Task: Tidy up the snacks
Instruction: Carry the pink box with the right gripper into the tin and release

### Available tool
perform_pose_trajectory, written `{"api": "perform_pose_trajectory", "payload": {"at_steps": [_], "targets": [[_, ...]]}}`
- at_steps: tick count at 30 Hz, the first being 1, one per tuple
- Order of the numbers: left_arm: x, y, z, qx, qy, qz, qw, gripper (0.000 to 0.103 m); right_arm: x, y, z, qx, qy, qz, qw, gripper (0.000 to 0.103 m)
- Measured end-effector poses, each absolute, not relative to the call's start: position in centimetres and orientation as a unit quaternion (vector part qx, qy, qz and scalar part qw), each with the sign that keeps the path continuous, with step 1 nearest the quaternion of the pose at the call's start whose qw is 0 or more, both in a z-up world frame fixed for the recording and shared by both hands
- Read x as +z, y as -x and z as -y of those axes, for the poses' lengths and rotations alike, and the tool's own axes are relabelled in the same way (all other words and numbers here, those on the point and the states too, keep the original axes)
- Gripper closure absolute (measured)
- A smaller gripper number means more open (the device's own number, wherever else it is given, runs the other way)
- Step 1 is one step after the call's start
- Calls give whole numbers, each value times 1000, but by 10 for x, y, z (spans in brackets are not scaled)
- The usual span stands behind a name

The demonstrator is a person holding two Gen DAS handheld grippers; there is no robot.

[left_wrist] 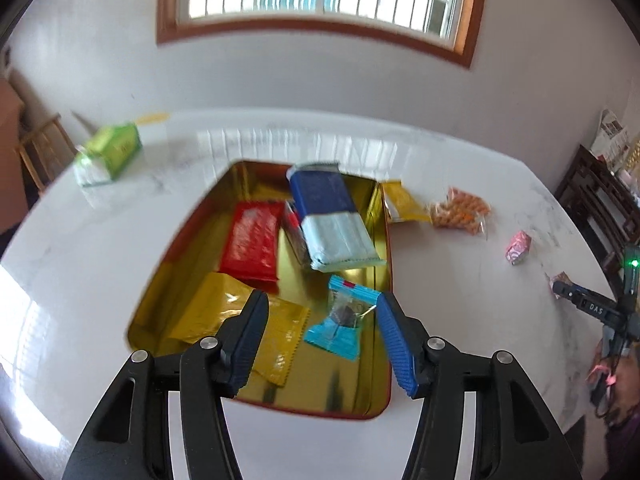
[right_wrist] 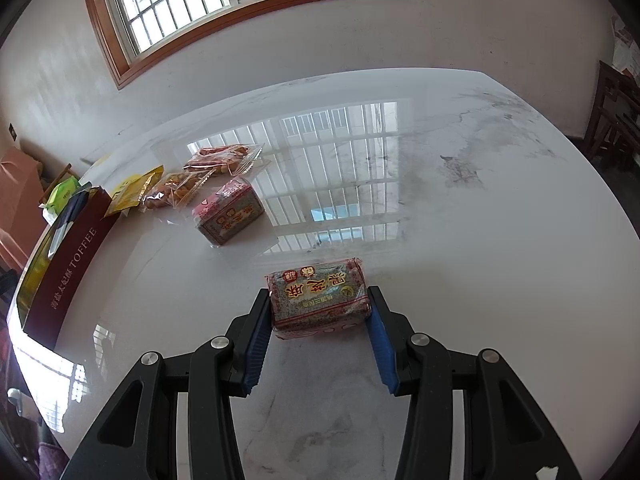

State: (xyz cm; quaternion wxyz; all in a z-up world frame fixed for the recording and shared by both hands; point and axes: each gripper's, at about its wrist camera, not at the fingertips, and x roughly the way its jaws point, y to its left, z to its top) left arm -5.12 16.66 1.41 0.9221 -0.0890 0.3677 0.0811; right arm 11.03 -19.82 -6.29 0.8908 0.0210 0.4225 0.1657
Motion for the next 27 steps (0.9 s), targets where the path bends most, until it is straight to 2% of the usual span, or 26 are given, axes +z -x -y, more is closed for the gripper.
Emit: {"api": "perform_pose_trajectory", "payload": {"at_steps": [6, 12, 19, 23, 27], "targets": [[12, 76, -172, 121, 54, -325, 936, 45, -63, -108, 197, 159, -17, -423, 892, 60], [11, 84, -225, 195, 64, -295, 933, 45, -62, -103, 196, 145, -7, -423, 895, 60], [-3, 87, -311, 228, 143, -268, 925, 45, -62, -84, 191, 133, -15, -420, 898, 60], [-11, 84, -329, 235, 148, -262, 924, 45, -56, -76, 182, 138, -32, -422, 896, 60], [-19, 84, -340, 231, 167, -253, 925, 45, -23, -66, 156, 181, -45, -395, 899, 60]]}}
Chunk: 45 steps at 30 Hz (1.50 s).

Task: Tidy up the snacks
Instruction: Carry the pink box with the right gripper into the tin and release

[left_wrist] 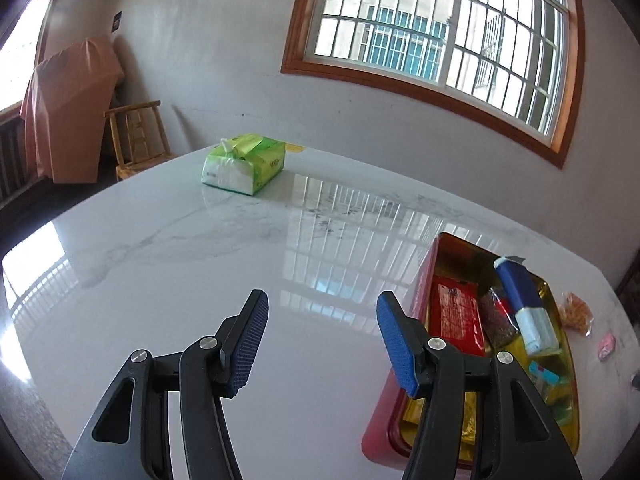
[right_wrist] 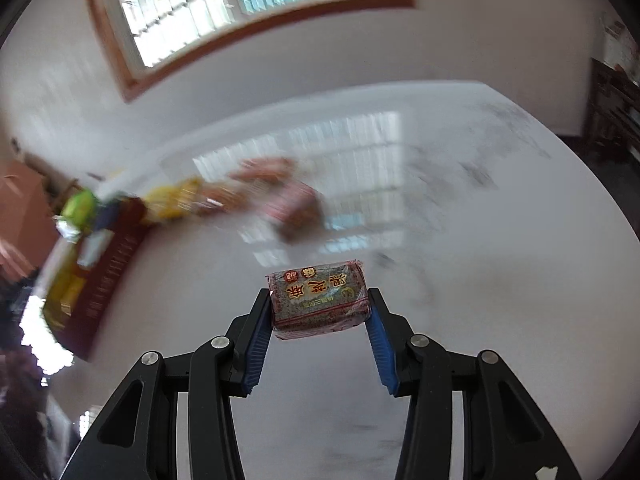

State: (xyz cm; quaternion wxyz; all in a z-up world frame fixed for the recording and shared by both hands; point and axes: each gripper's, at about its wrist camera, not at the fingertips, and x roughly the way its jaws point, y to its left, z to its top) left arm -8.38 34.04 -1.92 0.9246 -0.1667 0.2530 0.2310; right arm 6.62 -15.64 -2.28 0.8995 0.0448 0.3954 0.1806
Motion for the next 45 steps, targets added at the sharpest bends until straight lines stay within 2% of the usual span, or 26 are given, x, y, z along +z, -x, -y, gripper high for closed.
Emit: {"api": "perform_pose_trajectory", "payload": {"at_steps": [9, 15, 22, 34, 45], "targets": [[-26, 87, -362, 244, 216, -245, 913, 45, 43, -48, 9, 349, 14, -362, 864, 60], [-35, 87, -373, 233, 259, -256, 902, 45, 32, -61, -104, 416, 65, -394, 817, 60], [-33, 85, -364, 225, 241, -258, 908, 45, 2, -71, -198, 422, 133, -435, 784, 60], [-35, 85, -366, 222, 251, -261, 905, 45, -30, -82, -258, 388, 221, -443, 777, 60], [-36, 85, -366, 222, 249, -261, 906, 45, -42, -85, -271, 382, 227, -448, 776, 60]]}}
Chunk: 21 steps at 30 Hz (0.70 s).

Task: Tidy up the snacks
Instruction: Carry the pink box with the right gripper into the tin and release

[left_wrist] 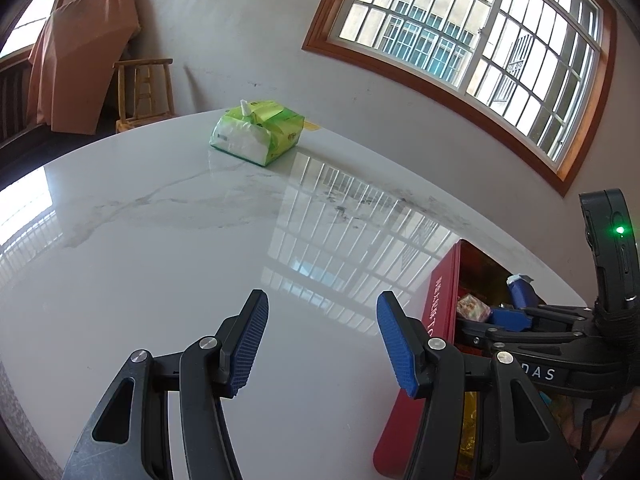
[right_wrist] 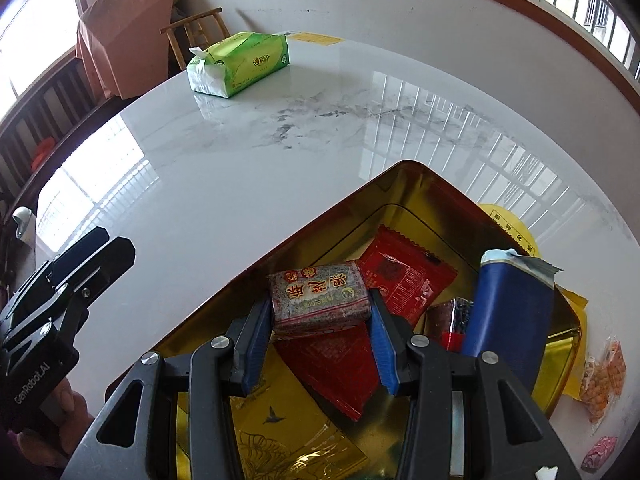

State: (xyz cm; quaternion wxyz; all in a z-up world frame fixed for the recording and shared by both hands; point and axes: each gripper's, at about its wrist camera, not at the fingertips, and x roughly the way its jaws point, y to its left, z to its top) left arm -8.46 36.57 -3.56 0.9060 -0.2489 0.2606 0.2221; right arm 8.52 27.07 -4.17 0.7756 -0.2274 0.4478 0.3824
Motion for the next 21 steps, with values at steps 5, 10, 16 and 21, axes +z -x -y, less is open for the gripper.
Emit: {"api": "perform_pose_trajectory", "payload": {"at_steps": [5, 10, 16, 21], "targets": [[-36, 84, -366, 223, 254, -263, 904, 45, -38, -86, -269, 380, 221, -442, 782, 59], [-38, 82, -368, 224, 259, -269, 900, 45, -36, -87, -267, 377, 213, -439, 787, 59], [-39, 82, -369, 226, 263, -272, 898, 45, -28, -88, -259, 379, 188, -423, 801, 57], [-39, 80, -369, 228, 259, -274, 898, 45, -17, -84, -244, 384, 153, -397, 819, 57]]}}
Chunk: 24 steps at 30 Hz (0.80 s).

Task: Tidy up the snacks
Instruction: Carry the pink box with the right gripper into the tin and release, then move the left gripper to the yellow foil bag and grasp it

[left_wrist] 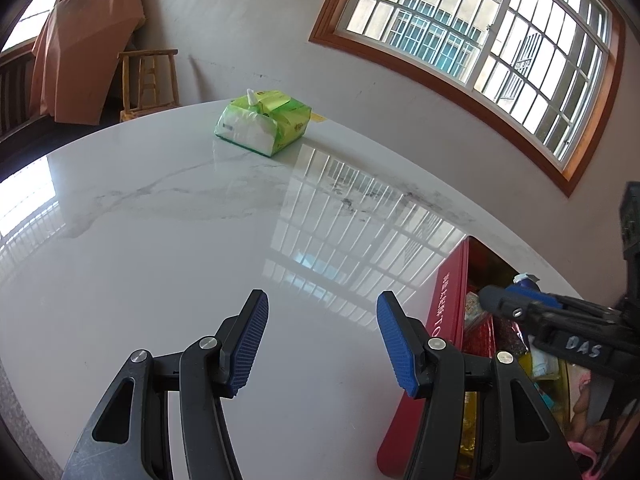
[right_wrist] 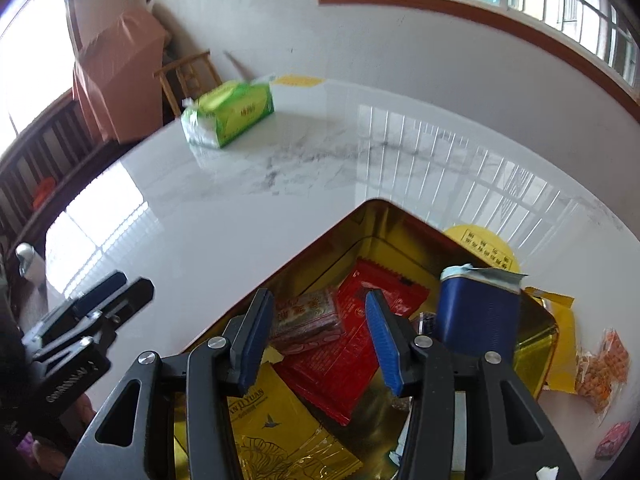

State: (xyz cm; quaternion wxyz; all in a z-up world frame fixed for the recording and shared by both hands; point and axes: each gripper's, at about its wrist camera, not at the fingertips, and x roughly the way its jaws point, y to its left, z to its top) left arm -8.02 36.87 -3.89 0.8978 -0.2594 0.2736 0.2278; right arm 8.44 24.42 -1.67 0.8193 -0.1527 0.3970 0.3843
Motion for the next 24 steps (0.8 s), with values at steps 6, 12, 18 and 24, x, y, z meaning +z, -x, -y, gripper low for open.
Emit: {"api": "perform_pose_trajectory", "payload": {"at_steps": [6, 12, 18, 24], "targets": [[-40, 80, -369, 229, 259, -275, 897, 45, -1, -76, -195, 380, 78, -364, 847, 55], [-41, 80, -370, 234, 261, -280, 894, 45, -1, -64, -111, 329, 34, -348, 877, 45], [-41, 79, -370, 240, 258, -283, 892, 45, -22, -62, 5, 214, 34, -356, 909, 45], [-36, 81, -362, 246, 230, -275, 901, 45, -45, -79, 112, 97, 26, -381, 919, 45]]}}
